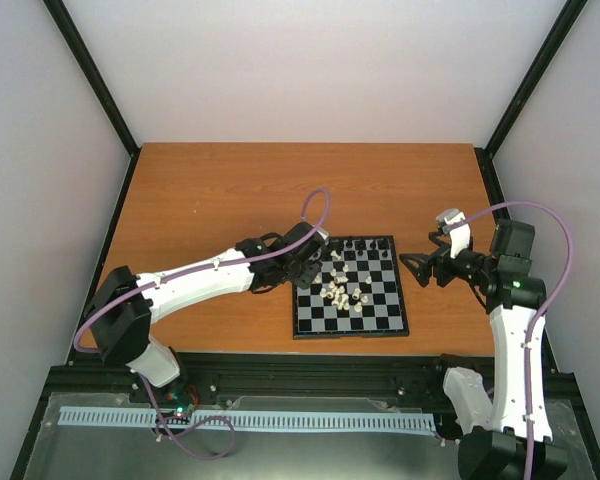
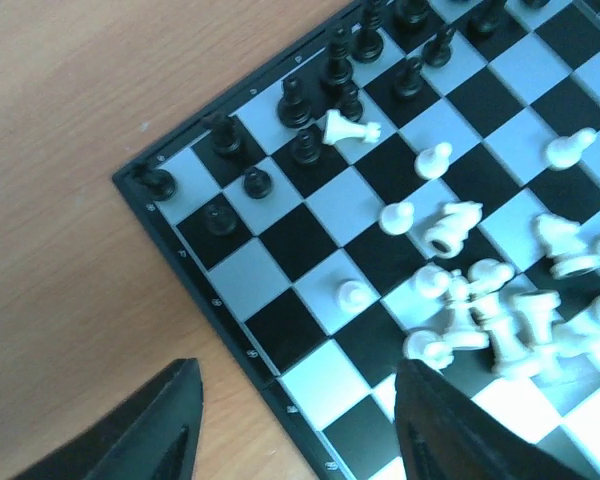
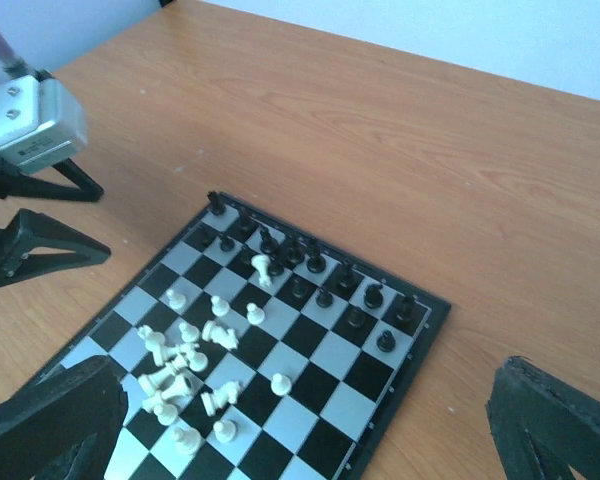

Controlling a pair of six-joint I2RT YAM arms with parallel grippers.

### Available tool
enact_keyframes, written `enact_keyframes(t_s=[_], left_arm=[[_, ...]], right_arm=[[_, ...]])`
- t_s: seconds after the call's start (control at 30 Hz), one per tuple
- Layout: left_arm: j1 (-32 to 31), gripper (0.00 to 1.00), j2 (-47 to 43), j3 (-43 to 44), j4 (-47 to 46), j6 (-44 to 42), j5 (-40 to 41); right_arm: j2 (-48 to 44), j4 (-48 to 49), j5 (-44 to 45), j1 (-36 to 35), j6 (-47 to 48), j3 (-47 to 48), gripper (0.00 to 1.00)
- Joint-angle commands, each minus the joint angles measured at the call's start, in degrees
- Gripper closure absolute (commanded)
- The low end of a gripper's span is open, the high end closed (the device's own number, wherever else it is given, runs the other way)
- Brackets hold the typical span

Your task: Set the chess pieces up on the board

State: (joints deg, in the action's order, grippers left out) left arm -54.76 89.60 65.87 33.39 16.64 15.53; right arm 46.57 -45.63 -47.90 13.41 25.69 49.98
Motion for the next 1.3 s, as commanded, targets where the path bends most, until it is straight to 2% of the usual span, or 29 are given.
enact_keyframes(t_s=[0.0, 0.07, 0.13, 0.23, 0.3, 0.4, 0.43, 0.47, 0.5, 0.77, 0.97, 1.27], left_arm=[[-0.3, 0.52, -0.6, 2.5, -0.3, 0.7, -5.8], [-0.3, 0.61, 0.6, 2.6, -0.1, 1.3, -5.7], [-0.3, 0.63, 2.0, 3.2, 0.2, 1.7, -6.3], [-0.3, 0.58, 4.2, 5.4, 1.5, 1.1, -8.3], [-0.1, 0.55, 6.1, 7.2, 2.8, -0.2, -10.3], [1.0, 0.55, 9.4, 9.9, 5.2, 0.6, -12.7], [1.2, 0.55, 10.5, 10.8, 6.0, 1.1, -13.0], [1.4, 0.55, 11.5, 11.5, 6.7, 1.5, -12.7], [1.4, 0.55, 12.7, 12.2, 7.3, 1.9, -12.2], [1.5, 0.57, 17.2, 15.0, 9.6, 3.1, -9.8], [2.0, 0.63, 19.6, 15.9, 10.3, 3.9, -8.8], [2.7, 0.67, 21.9, 16.5, 9.4, 4.3, -8.7]], right_arm=[[2.6, -5.0, -10.7, -0.2, 5.9, -0.5, 0.00], [4.2, -6.2, -11.2, -0.2, 7.3, -0.1, 0.00], [5.6, -8.8, -12.5, -0.2, 10.7, 0.8, 0.05], [5.0, -8.3, -9.9, -0.2, 11.1, 0.8, 0.13], [2.9, -7.0, -7.9, -0.3, 10.2, 0.1, 0.14], [1.4, -7.8, -8.9, -0.2, 12.2, 0.0, 0.15], [1.5, -7.8, -8.9, -0.3, 12.2, 0.0, 0.05], [1.6, -7.5, -8.6, -0.3, 11.9, 0.0, 0.01], [1.7, -7.2, -8.1, -0.3, 11.9, -0.1, 0.00], [2.0, -6.5, -7.1, -0.3, 11.5, -0.1, 0.00], [1.6, -1.6, -1.4, -0.3, 5.8, -1.4, 0.00], [1.8, -2.2, -2.5, -0.3, 7.1, -1.2, 0.00]])
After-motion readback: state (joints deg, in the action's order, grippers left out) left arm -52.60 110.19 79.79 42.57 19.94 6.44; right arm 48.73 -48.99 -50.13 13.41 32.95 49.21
